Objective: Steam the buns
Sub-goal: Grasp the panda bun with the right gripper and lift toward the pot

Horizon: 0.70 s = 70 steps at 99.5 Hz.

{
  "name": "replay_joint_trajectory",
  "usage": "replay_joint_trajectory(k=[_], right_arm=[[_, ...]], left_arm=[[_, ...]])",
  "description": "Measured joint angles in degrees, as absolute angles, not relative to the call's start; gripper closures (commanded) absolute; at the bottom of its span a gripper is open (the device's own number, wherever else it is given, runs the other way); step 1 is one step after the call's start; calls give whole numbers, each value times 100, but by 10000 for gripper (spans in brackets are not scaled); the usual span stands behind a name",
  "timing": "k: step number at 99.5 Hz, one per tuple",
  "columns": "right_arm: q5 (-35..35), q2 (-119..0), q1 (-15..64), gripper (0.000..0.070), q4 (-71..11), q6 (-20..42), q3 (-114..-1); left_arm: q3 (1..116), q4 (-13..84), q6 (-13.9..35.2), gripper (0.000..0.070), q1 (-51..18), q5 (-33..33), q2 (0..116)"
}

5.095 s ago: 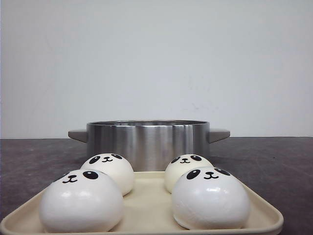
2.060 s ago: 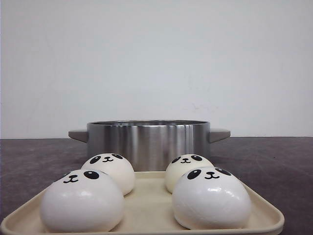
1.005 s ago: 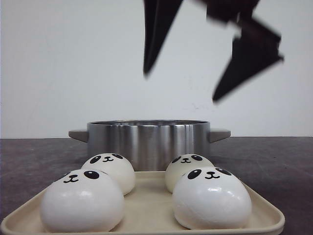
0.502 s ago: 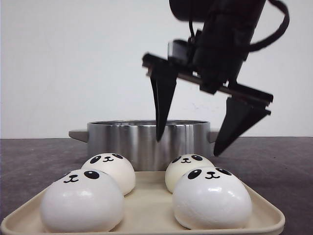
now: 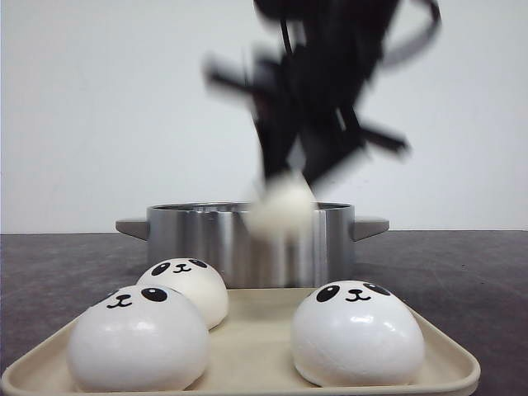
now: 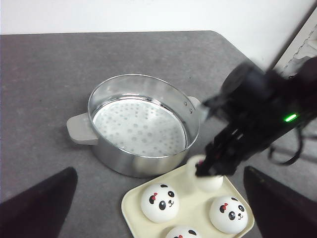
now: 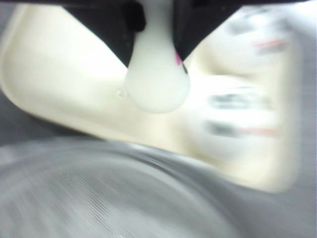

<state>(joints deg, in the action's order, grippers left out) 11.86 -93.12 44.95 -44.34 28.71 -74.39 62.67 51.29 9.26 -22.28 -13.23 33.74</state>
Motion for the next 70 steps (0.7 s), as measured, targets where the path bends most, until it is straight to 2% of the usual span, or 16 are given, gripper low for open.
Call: replay_joint_trajectory(k=[10,29,44,70], right_arm=[[1155,-8941,4617,700,-4506,2602,-8108],[167,-8903,4484,700,-4414,1798,-9233],[301,-9284,3920,700,-4224,1358,-9848],[709,-10501,3186,700,-4429,1190,-10346]], left_arm=[[6267,5129,888,0,-2228,-1273,3374],[6267,5129,851,0,-2228,-1194,3374],[6267,5129,832,0,-2228,-1175,3374],[6267,5129,784,0,-2228,-1074,3387]])
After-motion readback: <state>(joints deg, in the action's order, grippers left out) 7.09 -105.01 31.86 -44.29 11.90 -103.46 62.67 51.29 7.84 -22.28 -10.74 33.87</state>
